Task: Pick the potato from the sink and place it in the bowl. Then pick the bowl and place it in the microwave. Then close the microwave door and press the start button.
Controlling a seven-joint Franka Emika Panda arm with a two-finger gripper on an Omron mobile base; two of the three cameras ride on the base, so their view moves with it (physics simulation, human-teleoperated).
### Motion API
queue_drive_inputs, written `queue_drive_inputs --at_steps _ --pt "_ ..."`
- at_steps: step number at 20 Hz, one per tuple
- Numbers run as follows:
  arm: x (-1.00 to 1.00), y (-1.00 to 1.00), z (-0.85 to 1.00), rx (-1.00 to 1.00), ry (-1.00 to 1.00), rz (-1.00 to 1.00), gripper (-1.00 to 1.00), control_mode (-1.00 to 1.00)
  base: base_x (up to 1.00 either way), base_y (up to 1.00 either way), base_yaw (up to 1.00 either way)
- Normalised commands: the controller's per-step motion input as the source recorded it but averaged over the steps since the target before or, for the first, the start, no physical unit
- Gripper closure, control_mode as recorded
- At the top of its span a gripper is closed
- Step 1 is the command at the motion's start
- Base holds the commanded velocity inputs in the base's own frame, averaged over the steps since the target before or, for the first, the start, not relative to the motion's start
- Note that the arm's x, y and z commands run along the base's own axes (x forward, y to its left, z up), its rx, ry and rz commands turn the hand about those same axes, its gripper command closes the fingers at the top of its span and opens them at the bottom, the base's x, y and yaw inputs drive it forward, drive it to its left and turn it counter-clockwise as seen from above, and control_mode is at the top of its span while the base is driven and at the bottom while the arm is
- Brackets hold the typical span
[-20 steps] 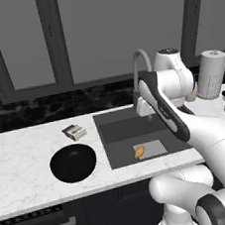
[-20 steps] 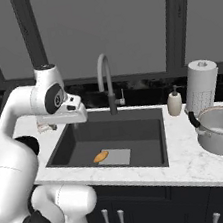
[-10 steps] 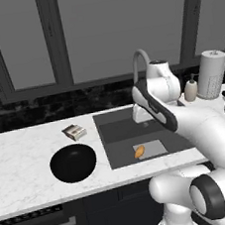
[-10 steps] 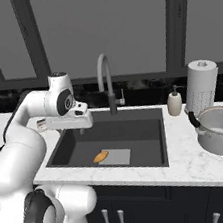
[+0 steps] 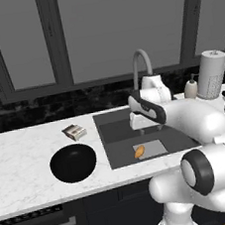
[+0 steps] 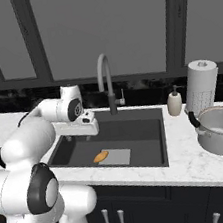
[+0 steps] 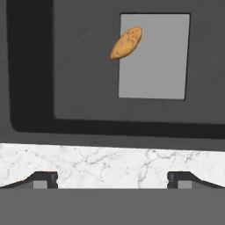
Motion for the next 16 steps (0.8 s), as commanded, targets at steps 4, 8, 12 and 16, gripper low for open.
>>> queue_drive_inputs --at_steps 4,8,12,16 --pt "0.22 -0.11 -0.73 -0.01 0.0 -0.09 -1.0 -1.0 0.0 0.0 0.0" --pt "0.13 -0.07 -0.68 -0.01 0.0 -0.09 -1.0 -1.0 0.0 0.0 0.0" --pt "0.24 0.0 -0.63 -0.02 0.0 -0.08 -1.0 -1.0 0.0 0.0 0.0" --pt "0.41 0.0 -0.5 -0.01 0.0 -0.08 -1.0 -1.0 0.0 0.0 0.0"
